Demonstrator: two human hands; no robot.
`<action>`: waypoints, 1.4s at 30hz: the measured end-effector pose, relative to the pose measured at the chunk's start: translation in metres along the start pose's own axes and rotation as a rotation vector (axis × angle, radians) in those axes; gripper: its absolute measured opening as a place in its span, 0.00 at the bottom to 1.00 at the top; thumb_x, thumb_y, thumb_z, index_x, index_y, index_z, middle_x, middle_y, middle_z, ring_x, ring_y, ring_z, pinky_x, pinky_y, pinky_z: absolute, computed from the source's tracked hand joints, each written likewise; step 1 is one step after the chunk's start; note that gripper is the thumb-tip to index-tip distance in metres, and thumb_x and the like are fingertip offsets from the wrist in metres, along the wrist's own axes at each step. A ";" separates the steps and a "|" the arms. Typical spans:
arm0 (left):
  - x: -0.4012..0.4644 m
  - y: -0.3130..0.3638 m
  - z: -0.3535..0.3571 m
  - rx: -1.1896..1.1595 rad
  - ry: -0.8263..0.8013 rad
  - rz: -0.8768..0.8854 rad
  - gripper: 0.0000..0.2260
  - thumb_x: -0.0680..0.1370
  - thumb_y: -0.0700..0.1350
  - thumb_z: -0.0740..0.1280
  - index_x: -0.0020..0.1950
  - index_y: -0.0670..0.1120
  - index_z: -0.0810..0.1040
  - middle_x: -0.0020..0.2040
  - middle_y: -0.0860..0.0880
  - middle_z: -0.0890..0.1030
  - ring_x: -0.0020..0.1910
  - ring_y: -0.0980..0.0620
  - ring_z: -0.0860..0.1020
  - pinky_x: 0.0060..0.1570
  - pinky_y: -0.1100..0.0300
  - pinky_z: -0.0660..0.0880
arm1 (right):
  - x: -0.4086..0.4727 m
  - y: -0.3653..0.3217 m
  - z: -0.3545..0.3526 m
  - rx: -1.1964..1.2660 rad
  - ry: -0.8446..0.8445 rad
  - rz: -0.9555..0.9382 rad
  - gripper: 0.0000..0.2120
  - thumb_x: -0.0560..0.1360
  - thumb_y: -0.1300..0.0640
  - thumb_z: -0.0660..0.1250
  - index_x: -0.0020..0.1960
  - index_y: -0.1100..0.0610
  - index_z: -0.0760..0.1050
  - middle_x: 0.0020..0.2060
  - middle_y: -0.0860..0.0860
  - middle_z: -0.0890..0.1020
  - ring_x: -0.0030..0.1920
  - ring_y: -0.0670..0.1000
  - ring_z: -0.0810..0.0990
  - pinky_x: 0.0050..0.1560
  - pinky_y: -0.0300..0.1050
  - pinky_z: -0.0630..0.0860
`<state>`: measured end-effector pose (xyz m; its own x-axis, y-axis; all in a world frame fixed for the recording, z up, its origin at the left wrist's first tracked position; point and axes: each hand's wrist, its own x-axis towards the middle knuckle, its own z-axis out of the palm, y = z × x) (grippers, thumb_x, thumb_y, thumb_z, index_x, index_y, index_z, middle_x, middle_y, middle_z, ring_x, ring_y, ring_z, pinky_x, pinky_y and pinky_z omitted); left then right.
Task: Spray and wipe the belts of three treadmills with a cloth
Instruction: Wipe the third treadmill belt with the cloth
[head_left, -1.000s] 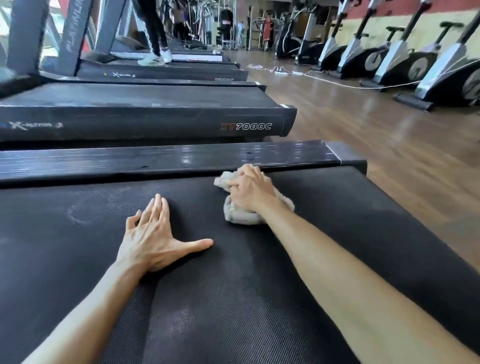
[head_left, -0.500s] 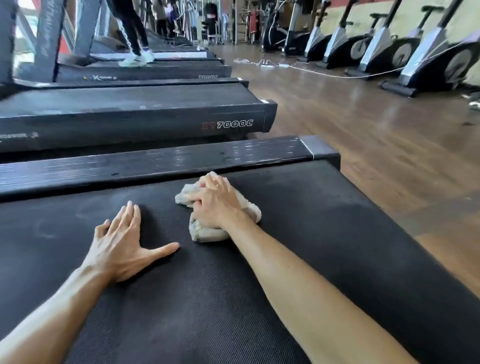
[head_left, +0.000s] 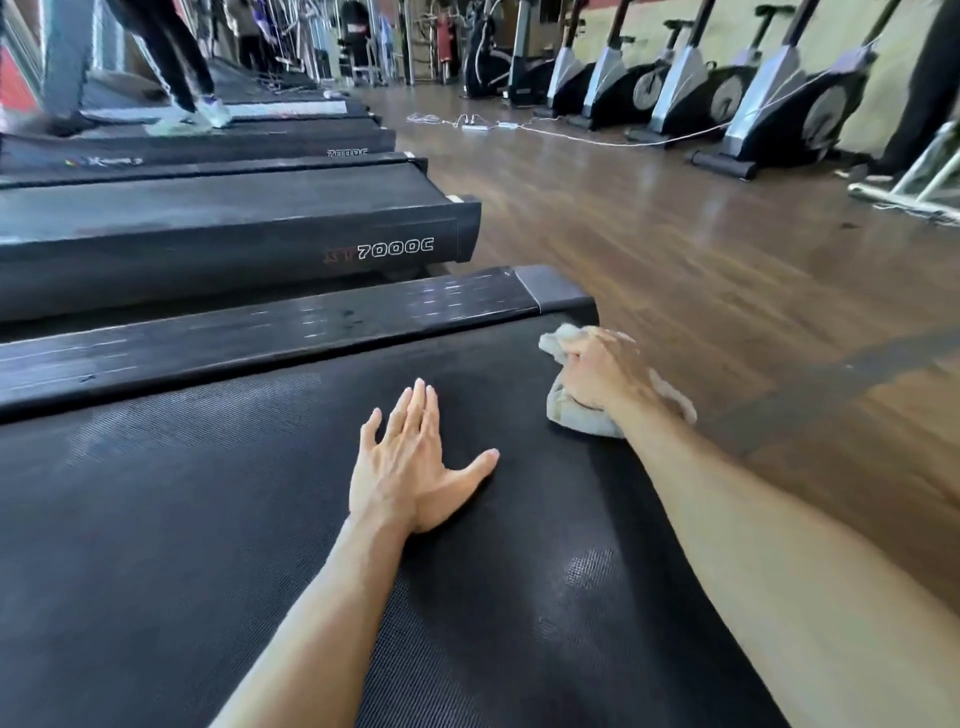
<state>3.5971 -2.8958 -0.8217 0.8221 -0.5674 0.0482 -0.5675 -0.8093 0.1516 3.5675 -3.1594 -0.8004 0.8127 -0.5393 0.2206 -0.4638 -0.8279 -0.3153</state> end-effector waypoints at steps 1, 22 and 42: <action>0.001 0.000 0.001 -0.004 -0.002 0.008 0.50 0.72 0.77 0.46 0.83 0.45 0.42 0.83 0.52 0.41 0.81 0.57 0.40 0.80 0.49 0.41 | 0.003 -0.013 0.002 -0.057 0.009 0.005 0.10 0.76 0.57 0.58 0.50 0.47 0.77 0.54 0.48 0.81 0.62 0.57 0.77 0.61 0.52 0.71; 0.000 -0.003 -0.004 -0.030 0.000 0.009 0.63 0.59 0.83 0.43 0.83 0.42 0.44 0.84 0.47 0.42 0.82 0.53 0.40 0.80 0.50 0.44 | -0.068 0.004 -0.005 0.032 -0.204 -0.371 0.23 0.80 0.50 0.53 0.71 0.36 0.75 0.77 0.41 0.69 0.79 0.47 0.61 0.78 0.49 0.58; -0.001 0.001 -0.008 -0.043 -0.004 -0.013 0.64 0.58 0.83 0.45 0.83 0.42 0.45 0.84 0.47 0.44 0.82 0.53 0.42 0.80 0.50 0.45 | -0.006 -0.024 0.012 -0.074 -0.117 -0.217 0.20 0.82 0.53 0.54 0.67 0.45 0.78 0.69 0.45 0.76 0.73 0.52 0.68 0.72 0.50 0.62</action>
<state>3.5955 -2.8949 -0.8137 0.8290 -0.5576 0.0421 -0.5542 -0.8093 0.1947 3.5781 -3.1344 -0.8047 0.9294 -0.3295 0.1664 -0.2947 -0.9338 -0.2029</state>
